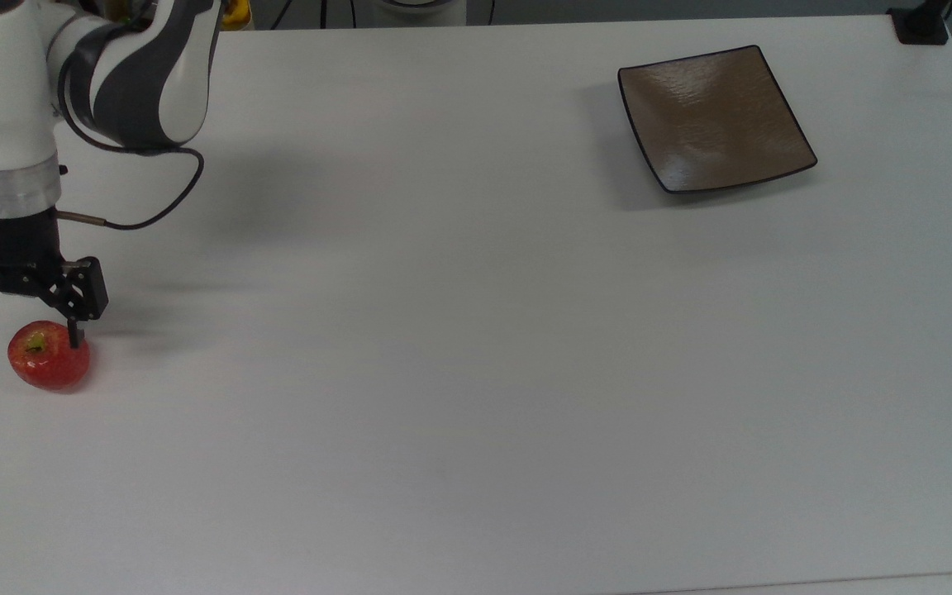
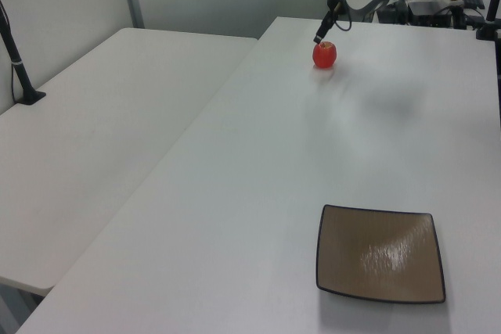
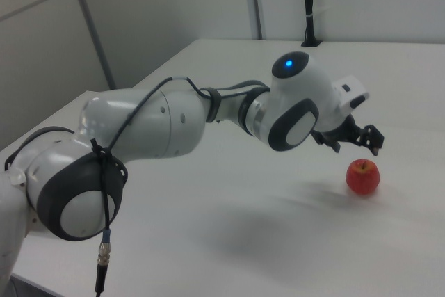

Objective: Apples placed on a ceramic plate
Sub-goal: 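Close the gripper around the red apple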

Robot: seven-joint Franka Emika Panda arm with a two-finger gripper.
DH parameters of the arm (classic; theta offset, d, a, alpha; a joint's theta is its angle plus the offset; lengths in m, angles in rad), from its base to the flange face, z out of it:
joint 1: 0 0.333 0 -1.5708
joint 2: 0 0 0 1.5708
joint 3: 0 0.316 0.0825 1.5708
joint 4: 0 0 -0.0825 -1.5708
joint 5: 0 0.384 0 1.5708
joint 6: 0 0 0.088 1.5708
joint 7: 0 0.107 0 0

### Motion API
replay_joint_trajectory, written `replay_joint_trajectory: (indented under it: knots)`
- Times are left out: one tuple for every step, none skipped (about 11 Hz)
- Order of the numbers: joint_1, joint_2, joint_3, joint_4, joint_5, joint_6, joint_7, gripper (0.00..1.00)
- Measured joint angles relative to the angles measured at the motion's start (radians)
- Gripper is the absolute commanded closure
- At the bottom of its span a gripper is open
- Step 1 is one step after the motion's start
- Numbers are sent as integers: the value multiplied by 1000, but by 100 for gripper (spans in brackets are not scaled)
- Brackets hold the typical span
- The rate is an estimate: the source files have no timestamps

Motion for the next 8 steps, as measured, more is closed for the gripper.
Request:
replay_joint_trajectory:
  knots:
    - [-4, 19, 0, 1, 0, 19, 4, 0]
    - [-9, 37, 0, 1, 0, 32, 6, 0]
    - [-13, 47, 0, 2, 0, 38, 7, 0]
    - [-13, 55, 0, 3, 0, 38, 10, 0]
    - [-13, 62, 2, 3, 0, 38, 11, 0]
    - [-13, 71, 4, 3, 0, 47, 12, 0]
    - [-13, 78, 6, 3, 0, 58, 17, 0]
    - [-13, 84, 7, 3, 0, 62, 21, 0]
